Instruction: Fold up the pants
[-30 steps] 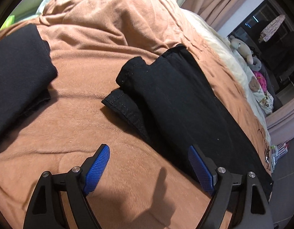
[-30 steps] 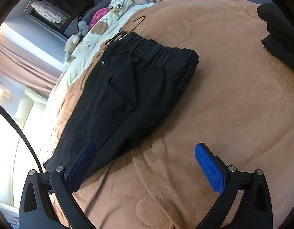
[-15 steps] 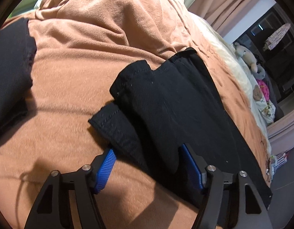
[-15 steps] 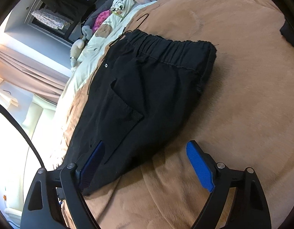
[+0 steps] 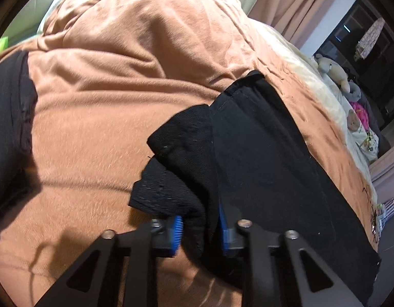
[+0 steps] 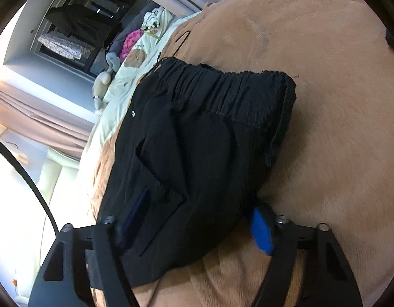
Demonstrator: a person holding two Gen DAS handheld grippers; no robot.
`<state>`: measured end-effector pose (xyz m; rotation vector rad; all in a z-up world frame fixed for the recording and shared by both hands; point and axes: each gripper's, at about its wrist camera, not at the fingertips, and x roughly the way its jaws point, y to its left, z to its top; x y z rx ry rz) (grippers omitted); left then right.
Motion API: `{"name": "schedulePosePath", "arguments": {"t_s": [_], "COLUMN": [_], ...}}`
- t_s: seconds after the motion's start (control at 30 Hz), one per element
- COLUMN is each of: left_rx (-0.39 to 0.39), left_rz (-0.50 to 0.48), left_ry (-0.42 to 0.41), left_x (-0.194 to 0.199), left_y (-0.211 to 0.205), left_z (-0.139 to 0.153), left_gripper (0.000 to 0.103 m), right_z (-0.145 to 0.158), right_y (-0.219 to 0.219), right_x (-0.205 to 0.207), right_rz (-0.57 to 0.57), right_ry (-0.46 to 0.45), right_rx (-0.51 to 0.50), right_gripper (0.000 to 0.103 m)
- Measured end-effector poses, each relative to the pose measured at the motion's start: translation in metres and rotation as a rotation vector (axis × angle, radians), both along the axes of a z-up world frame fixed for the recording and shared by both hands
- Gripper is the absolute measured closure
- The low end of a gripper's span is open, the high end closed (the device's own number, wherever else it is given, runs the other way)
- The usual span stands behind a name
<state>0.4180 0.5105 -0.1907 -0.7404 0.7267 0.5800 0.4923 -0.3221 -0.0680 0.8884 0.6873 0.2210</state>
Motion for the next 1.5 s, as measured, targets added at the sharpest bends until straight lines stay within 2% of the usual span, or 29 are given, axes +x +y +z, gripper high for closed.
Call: {"name": "schedulePosePath", "arguments": {"t_s": [0.1,0.2,0.4,0.47,0.57,0.87,1.1,1.5], "left_rx": [0.03,0.046,0.079,0.086,0.089,0.09,0.088,0.06], "left_rz": [0.011,0.015,-0.009,-0.012,-0.017,-0.025,-0.039,-0.012], "left_ry": [-0.002,-0.02,-0.062,-0.075,-0.094,-0.104,-0.123,-0.133], "left_x": [0.002,0.003,0.001,-0.002,-0.011,-0.044,-0.087,-0.175], "left_y": [0.0,0.0,-0.003,-0.004,-0.007,-0.016,-0.031,-0.057], "left_z": [0.012,0.028,0.066,0.078,0.095,0.122,0.136,0.134], "left_gripper": [0.085,0.087,0.089,0.094,0.095,0.095,0.096,0.096], "right_z": [0.0,0.011,0.053,0.063,0.074,0.078,0.086,0.088], "right_y": [-0.004,-0.005,0.002,0.005,0.007,-0.017,-0.027,-0.049], "right_x": [-0.002,-0.007,-0.028,-0.033,-0.044,-0.083,-0.116,-0.177], "right_rz": [-0.021,0.0,0.009,0.017,0.031,0.026,0.023,0.046], "right_ry": [0.017,-0.034,-0.149,-0.171,-0.198,-0.212,-0.218,-0.215], "right_rx": [-0.005,0.024,0.019,0.018,0.019,0.026,0.019,0.017], "right_gripper": [0.091,0.095,0.098,0.098,0.098,0.098,0.098,0.098]}}
